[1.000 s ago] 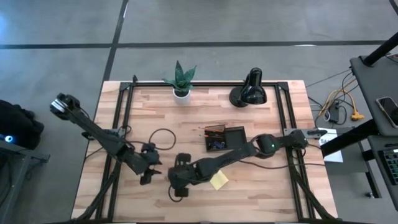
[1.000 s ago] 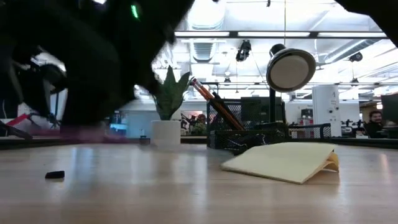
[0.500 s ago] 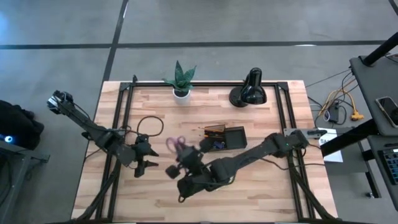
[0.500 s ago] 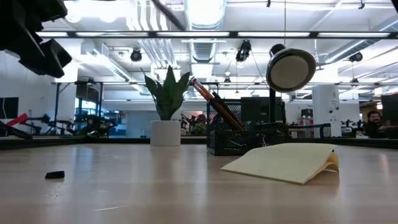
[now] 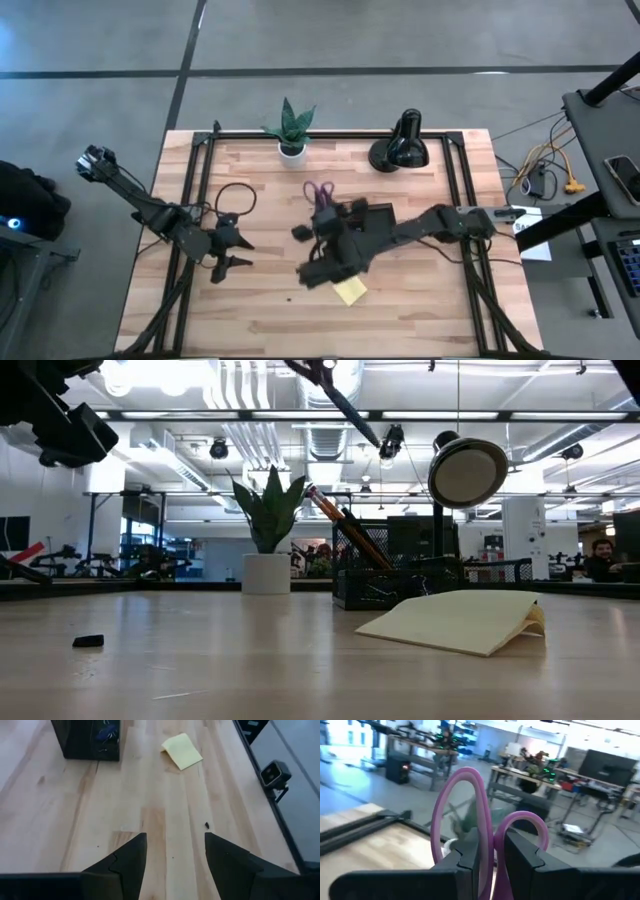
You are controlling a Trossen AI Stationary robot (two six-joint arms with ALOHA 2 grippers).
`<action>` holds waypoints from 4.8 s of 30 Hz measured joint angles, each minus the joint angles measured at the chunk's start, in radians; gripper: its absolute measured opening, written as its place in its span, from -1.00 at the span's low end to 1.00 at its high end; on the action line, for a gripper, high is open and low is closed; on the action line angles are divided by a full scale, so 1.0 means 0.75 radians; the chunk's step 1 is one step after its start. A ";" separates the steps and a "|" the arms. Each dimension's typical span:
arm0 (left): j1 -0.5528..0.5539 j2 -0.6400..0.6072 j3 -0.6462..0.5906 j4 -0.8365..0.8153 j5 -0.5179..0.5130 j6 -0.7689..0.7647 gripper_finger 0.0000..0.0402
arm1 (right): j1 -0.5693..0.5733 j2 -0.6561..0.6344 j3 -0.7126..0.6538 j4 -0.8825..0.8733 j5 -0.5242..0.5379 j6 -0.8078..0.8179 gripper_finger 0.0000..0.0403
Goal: Pick and place office supplies into organizer
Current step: Put the purple scissors into the black desk organizer, then put the yellow sticky note into the black desk organizer
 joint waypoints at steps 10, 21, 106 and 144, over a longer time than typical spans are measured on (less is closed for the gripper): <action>0.000 -0.010 -0.003 -0.005 0.004 0.162 -0.09 | -0.185 -0.009 -0.197 0.005 -0.019 0.154 -0.72; 0.000 -0.007 -0.002 -0.143 0.020 0.160 -0.09 | -0.184 -0.008 -0.464 0.055 -0.053 0.304 -0.71; 0.001 -0.024 0.076 -0.171 0.065 0.021 -0.09 | 0.143 -0.019 -0.082 0.395 -0.610 0.434 -0.23; 0.001 -0.158 0.083 0.048 0.160 -0.131 -0.09 | 0.383 -0.419 -0.023 2.027 -0.893 -1.143 0.25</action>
